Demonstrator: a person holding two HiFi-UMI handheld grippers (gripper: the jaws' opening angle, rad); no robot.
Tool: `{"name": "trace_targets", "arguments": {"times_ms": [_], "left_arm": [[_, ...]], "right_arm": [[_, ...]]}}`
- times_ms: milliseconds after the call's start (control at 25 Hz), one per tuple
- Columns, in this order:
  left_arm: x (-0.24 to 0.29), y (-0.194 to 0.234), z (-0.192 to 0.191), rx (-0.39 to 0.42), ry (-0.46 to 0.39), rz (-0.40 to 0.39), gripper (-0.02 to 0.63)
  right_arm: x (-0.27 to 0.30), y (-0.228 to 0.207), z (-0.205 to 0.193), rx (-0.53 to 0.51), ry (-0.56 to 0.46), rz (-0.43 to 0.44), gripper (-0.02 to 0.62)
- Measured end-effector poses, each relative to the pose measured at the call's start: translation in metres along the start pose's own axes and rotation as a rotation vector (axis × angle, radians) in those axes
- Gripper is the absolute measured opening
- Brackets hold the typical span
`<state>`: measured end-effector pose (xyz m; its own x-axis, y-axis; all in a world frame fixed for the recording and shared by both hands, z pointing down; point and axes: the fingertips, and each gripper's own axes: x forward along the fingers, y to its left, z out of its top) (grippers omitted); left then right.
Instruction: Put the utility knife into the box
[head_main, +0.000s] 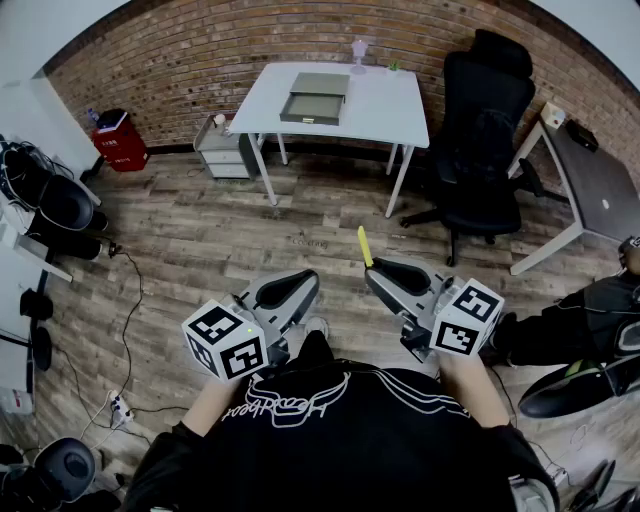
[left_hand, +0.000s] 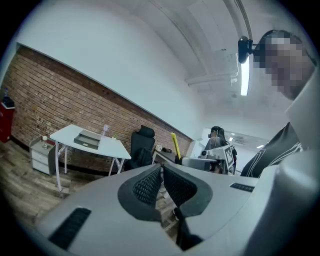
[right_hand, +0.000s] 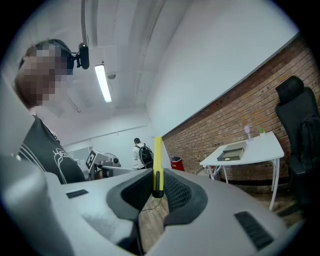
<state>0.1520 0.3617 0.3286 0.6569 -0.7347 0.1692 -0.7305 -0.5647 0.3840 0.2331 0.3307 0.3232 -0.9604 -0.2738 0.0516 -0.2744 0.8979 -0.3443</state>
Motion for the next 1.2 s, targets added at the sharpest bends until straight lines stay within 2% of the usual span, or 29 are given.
{"name": "trace_targets", "arguments": {"times_ms": [320,560,800,1200], "left_arm": [[0.0,0.003,-0.003,-0.001,-0.013,0.001,0.041],[0.008,0.029,-0.003,-0.019,-0.017,-0.01,0.041],[0.029,0.077,0.017,-0.054,-0.028,-0.026,0.041],[0.075,0.182,0.038,-0.104,0.042,-0.029,0.041]], "right_arm": [[0.002,-0.003,-0.004,-0.013,0.006,-0.002,0.067],[0.02,-0.021,-0.006,-0.018,0.007,-0.024,0.067],[0.053,-0.057,0.0,-0.017,0.057,-0.055,0.067],[0.134,-0.139,-0.002,0.091,0.097,-0.062,0.067]]}}
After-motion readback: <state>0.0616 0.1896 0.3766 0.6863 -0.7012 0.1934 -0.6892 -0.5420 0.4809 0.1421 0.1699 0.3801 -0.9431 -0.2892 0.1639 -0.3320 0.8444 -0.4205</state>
